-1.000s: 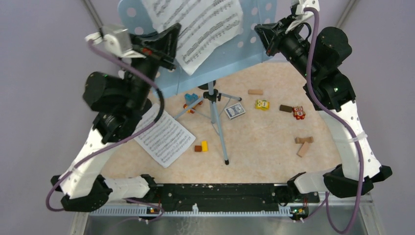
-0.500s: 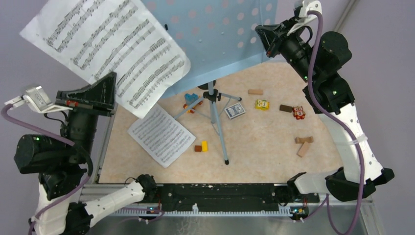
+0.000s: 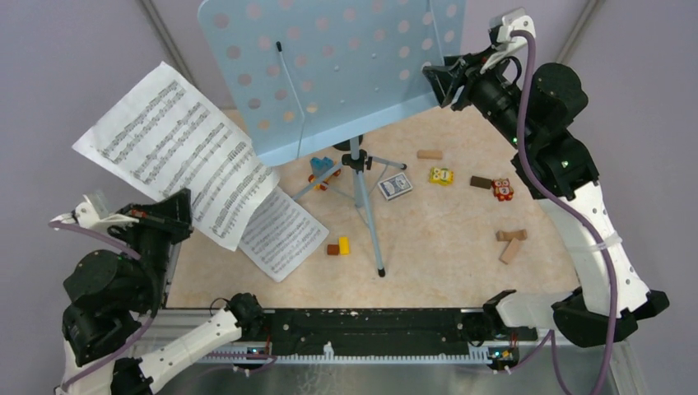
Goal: Pack up the instrument practice props
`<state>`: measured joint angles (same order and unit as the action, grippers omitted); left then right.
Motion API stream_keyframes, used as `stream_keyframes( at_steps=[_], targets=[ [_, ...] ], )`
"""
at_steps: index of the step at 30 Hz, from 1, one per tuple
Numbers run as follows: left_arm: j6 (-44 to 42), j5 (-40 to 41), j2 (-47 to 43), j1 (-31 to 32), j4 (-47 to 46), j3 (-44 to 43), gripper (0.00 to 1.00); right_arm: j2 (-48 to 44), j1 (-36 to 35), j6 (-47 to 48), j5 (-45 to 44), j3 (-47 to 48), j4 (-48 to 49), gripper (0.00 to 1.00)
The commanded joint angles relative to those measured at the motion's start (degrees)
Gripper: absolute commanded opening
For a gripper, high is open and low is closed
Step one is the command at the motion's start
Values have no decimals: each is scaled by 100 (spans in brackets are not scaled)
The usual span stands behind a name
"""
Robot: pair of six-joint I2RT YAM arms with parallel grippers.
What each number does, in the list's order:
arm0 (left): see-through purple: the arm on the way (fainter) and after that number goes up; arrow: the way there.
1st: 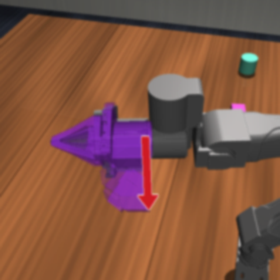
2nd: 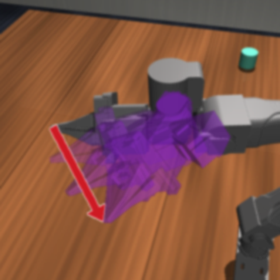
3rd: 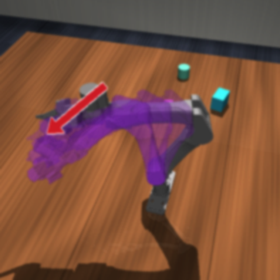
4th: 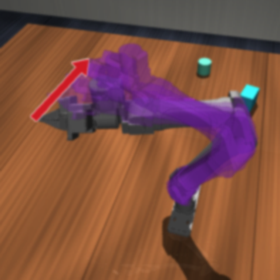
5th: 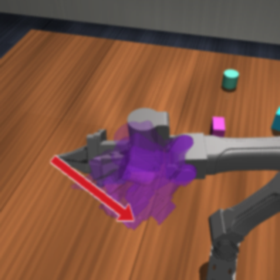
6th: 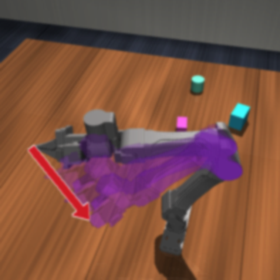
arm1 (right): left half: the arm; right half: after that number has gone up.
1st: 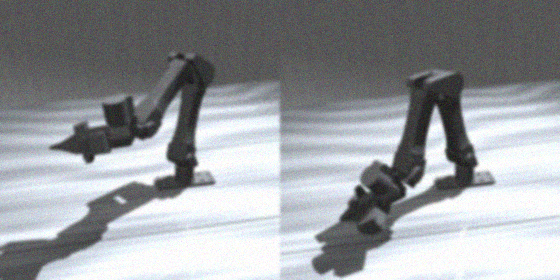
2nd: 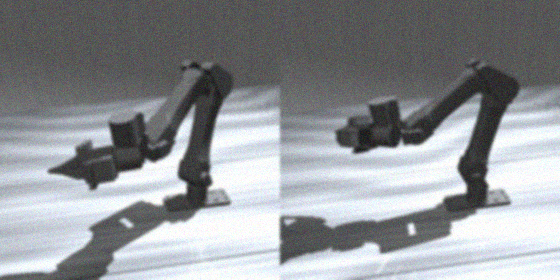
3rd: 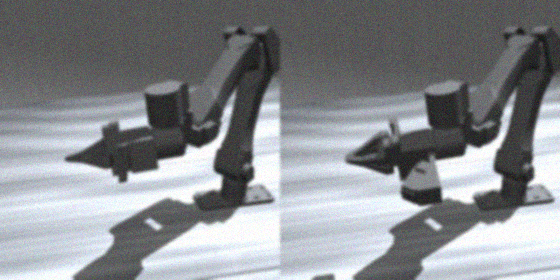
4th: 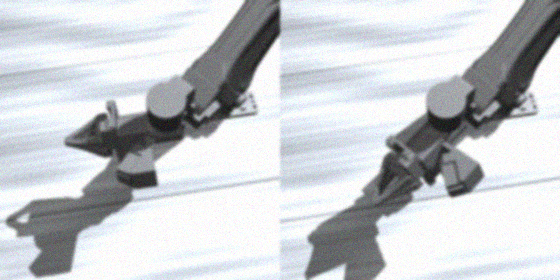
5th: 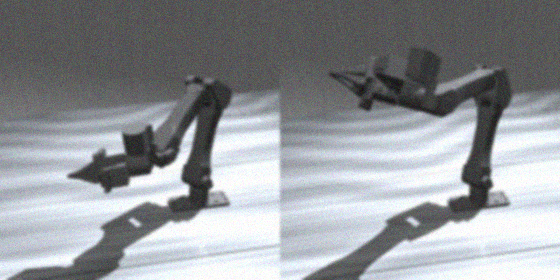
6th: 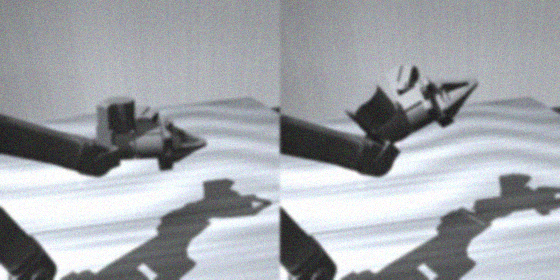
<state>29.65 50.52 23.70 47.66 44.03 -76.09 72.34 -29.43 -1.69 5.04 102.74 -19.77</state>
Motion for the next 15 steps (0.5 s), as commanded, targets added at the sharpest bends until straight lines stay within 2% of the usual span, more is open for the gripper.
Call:
stream_keyframes(
  at_steps=[1,4,8,11,15],
  targets=[
    [920,498,193,-13,1110,371,0,-429,34,-50,-29,-236,33,46],
    [1340,281,196,-3,1084,1029,0,-715,37,-57,-58,-603,6,48],
    [1654,-214,268,24,321,2269,0,-1155,34,-87,-125,-1124,-40,50],
    [1826,-410,513,27,-181,2892,0,-1437,38,-135,-74,-1409,-179,49],
    [1553,-654,931,-55,-1026,3351,0,-1704,34,-131,1,-1753,-414,50]
  ],
)
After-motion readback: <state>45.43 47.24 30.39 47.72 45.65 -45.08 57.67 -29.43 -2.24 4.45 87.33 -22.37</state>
